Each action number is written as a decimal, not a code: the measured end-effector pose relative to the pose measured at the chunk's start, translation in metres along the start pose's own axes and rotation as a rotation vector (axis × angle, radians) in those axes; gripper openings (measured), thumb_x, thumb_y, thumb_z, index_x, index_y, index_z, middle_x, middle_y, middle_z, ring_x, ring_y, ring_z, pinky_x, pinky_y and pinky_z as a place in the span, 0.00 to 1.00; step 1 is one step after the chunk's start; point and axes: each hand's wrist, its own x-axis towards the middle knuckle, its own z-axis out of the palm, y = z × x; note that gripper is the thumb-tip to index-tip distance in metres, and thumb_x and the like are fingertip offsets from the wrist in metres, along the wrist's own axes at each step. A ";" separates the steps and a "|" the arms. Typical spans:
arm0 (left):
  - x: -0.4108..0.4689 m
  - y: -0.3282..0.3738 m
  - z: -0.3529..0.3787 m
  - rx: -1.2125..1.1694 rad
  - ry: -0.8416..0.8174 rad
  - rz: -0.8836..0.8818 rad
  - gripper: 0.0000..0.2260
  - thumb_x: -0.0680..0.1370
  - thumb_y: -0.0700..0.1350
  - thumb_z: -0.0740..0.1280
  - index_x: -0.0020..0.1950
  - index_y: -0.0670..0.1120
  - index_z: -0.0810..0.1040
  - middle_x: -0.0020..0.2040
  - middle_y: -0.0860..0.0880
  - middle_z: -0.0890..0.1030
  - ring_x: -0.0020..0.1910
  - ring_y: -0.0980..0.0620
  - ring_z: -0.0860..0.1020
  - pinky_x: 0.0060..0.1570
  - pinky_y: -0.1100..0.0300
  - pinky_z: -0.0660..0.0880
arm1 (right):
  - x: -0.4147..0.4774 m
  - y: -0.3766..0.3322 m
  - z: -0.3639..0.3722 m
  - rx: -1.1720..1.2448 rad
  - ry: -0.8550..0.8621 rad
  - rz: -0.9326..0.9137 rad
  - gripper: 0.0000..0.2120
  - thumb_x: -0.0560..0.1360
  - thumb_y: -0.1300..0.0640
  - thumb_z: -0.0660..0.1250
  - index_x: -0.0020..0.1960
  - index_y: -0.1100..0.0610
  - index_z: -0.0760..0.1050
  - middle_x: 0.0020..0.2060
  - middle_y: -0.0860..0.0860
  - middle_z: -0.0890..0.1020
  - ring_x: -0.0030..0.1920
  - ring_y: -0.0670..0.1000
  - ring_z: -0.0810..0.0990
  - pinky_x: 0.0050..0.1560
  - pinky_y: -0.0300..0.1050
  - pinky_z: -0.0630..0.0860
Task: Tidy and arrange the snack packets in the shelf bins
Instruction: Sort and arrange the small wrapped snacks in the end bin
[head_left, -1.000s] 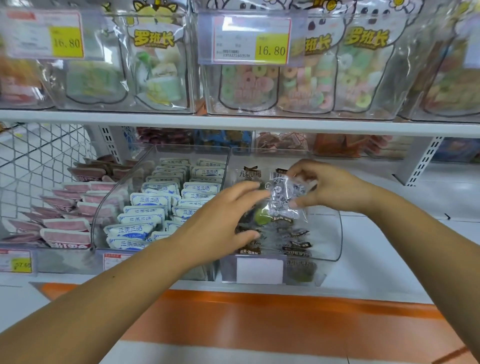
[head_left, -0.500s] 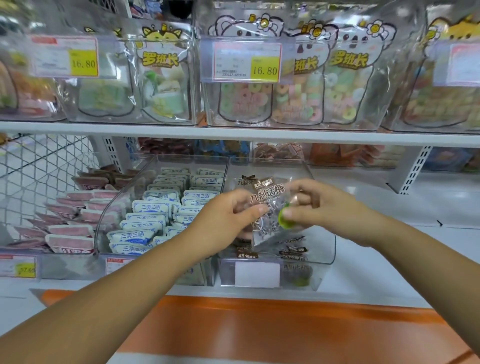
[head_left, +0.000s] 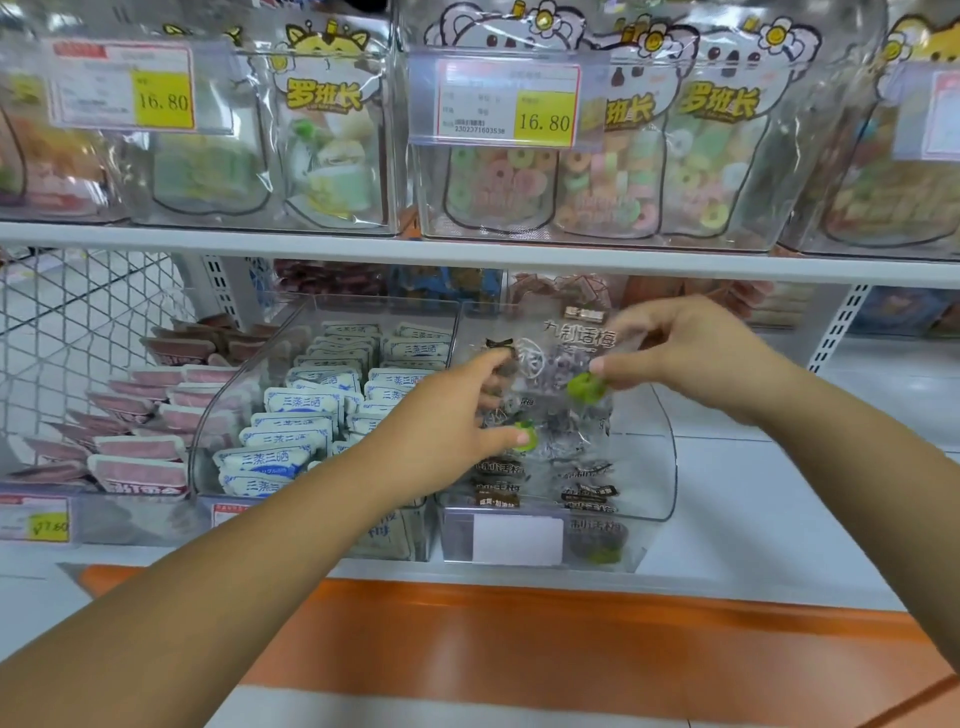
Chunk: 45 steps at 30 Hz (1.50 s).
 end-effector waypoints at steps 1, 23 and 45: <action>0.000 -0.001 0.000 0.105 -0.022 0.023 0.33 0.74 0.52 0.72 0.75 0.54 0.61 0.68 0.56 0.73 0.62 0.58 0.74 0.62 0.61 0.72 | 0.005 0.000 -0.005 -0.107 -0.009 -0.018 0.10 0.66 0.61 0.78 0.35 0.54 0.77 0.29 0.42 0.80 0.30 0.38 0.77 0.37 0.31 0.74; 0.043 -0.009 0.057 0.270 -0.267 -0.030 0.26 0.74 0.54 0.72 0.69 0.54 0.68 0.56 0.50 0.79 0.52 0.49 0.78 0.52 0.53 0.77 | 0.058 0.031 0.042 -1.140 -0.946 0.112 0.27 0.74 0.48 0.70 0.70 0.54 0.69 0.62 0.53 0.76 0.60 0.55 0.75 0.57 0.46 0.72; 0.038 -0.020 0.061 0.179 -0.230 0.049 0.15 0.81 0.52 0.60 0.69 0.56 0.71 0.62 0.52 0.79 0.55 0.53 0.77 0.55 0.56 0.74 | 0.091 0.054 0.051 -1.178 -0.607 0.060 0.28 0.71 0.42 0.72 0.67 0.49 0.71 0.61 0.50 0.76 0.60 0.53 0.71 0.56 0.49 0.72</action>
